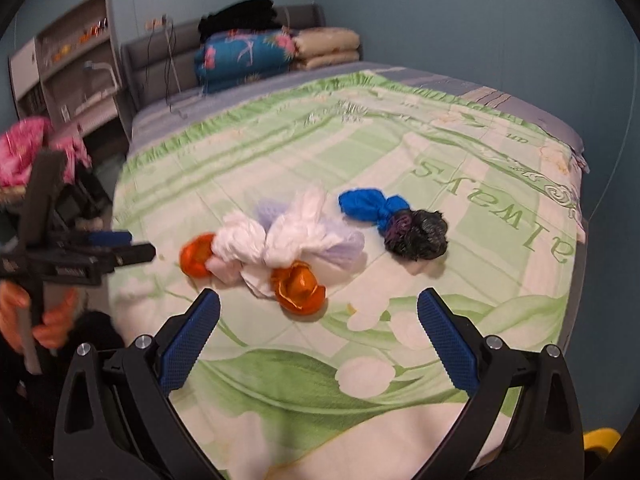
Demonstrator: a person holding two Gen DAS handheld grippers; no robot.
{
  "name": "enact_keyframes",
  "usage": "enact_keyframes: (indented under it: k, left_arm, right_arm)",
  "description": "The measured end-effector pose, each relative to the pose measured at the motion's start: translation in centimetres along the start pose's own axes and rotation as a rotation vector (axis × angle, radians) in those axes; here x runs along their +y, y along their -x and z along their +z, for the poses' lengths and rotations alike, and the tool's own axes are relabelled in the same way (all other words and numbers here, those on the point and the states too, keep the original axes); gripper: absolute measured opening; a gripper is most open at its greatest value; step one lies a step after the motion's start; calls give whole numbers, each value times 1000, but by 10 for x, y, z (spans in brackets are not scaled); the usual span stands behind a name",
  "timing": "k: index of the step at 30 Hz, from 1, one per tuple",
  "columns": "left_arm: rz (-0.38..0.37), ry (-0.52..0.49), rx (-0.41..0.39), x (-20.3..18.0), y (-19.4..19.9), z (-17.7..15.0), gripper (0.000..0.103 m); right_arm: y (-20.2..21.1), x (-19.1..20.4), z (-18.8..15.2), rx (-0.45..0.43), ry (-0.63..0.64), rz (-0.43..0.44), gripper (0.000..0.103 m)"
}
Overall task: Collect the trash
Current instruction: 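Grasp an orange peel with the left tool while the right tool grasps another orange peel, then carry both orange peels over the yellow-rimmed bin with both tools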
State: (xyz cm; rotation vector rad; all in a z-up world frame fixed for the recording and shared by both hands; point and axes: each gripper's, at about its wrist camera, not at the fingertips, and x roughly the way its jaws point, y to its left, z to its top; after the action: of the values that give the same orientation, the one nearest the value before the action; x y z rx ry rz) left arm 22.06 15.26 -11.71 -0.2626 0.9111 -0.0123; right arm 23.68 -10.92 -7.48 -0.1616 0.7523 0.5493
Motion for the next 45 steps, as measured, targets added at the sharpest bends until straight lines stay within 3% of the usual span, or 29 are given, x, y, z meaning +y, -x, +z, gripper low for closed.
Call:
enact_keyframes:
  k: [12,21,29,32,34,39,45]
  left_arm:
    - [3,35,93,26,-43,0,94]
    - [-34,50,144,30,-68,12,93]
    - [-69,61,186,28,-85,15,75]
    - [-85,63,194,27,-88,16,61]
    - [-99,62,202,25,-90,16,41]
    - [-97,58,195,22,-89,15,31]
    - [-114,89,199,26,-84,12,29]
  right_arm:
    - [-79,14,-1,157,71,-34,94]
    - [-111,20,5,213,103,-54,94]
    - [-131,24,6,253,141,-60,81]
    - [-136,23,7,261,128,-54,74]
    - [-140,23,9,274,128,-48,68]
    - [-148,26,8,306,118,-29,40]
    - [-141,25,10,316,80,-18,32]
